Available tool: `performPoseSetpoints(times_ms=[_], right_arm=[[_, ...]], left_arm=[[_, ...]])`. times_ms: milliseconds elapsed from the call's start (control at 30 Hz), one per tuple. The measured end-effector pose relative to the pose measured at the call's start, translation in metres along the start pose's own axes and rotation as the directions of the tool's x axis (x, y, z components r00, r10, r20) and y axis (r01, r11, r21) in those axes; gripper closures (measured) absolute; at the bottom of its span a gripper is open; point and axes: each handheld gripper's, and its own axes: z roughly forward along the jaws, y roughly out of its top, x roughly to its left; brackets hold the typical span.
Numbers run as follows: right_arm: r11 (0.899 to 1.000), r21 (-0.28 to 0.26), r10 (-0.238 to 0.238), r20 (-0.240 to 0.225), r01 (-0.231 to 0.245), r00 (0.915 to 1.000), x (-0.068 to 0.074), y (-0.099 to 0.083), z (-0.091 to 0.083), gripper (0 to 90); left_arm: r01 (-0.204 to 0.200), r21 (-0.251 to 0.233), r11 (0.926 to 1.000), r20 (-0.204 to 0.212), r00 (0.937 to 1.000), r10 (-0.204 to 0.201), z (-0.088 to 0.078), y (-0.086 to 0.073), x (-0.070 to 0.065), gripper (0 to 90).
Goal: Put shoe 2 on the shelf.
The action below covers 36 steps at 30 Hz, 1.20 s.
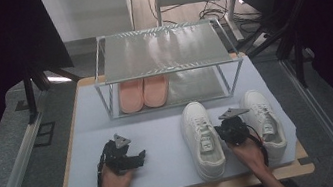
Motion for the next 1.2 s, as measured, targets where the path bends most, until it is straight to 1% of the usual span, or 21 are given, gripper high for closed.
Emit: performPoseSetpoints(times_ms=[200, 333, 533, 733, 933, 1000, 1100, 1167, 1200], right_arm=[[1.0, 0.008, -0.016, -0.035, 0.017, 0.9993, 0.001, 0.007, 0.007, 90.0], [0.999, 0.012, -0.029, -0.068, 0.03, 0.9972, 0.004, 0.014, 0.014, 90.0], [0.997, 0.015, -0.067, -0.121, 0.069, 0.9904, 0.01, 0.027, 0.025, 90.0], [0.993, 0.012, -0.115, -0.18, 0.119, 0.9769, 0.019, 0.038, 0.037, 90.0], [0.987, 0.004, -0.157, -0.239, 0.163, 0.9583, 0.027, 0.048, 0.049, 90.0], [0.985, 0.004, -0.165, -0.257, 0.171, 0.9522, 0.031, 0.052, 0.053, 90.0], [0.981, 0.001, -0.186, -0.271, 0.194, 0.9445, 0.038, 0.056, 0.058, 90.0], [0.978, 0.0, -0.2, -0.287, 0.209, 0.9369, 0.043, 0.06, 0.061, 90.0], [0.977, 0.0, -0.204, -0.29, 0.213, 0.9351, 0.044, 0.06, 0.062, 90.0]], left_arm=[[0.0, 0.0, 1.0, 0.0, 1.0, 0.0, 0.0, 0.0, 0.0, 11.7], [0.0, 0.0, 1.0, 0.0, 1.0, 0.0, 0.0, 0.0, 0.0, 11.7], [0.001, 0.0, 1.0, 0.0, 1.0, -0.001, 0.0, 0.0, 0.0, 11.7], [-0.003, 0.002, 1.0, 0.0, 1.0, 0.003, 0.0, 0.0, 0.0, 11.7], [0.0, -0.001, 1.0, 0.0, 1.0, 0.0, 0.0, 0.0, 0.0, 11.7], [0.0, -0.002, 1.0, 0.0, 1.0, 0.0, 0.0, 0.0, 0.0, 11.7], [0.0, -0.002, 1.0, 0.0, 1.0, 0.0, 0.0, 0.0, 0.0, 11.7], [0.0, -0.002, 1.0, 0.0, 1.0, 0.0, 0.0, 0.0, 0.0, 11.7], [0.0, -0.002, 1.0, 0.0, 1.0, 0.0, 0.0, 0.0, 0.0, 11.7]])
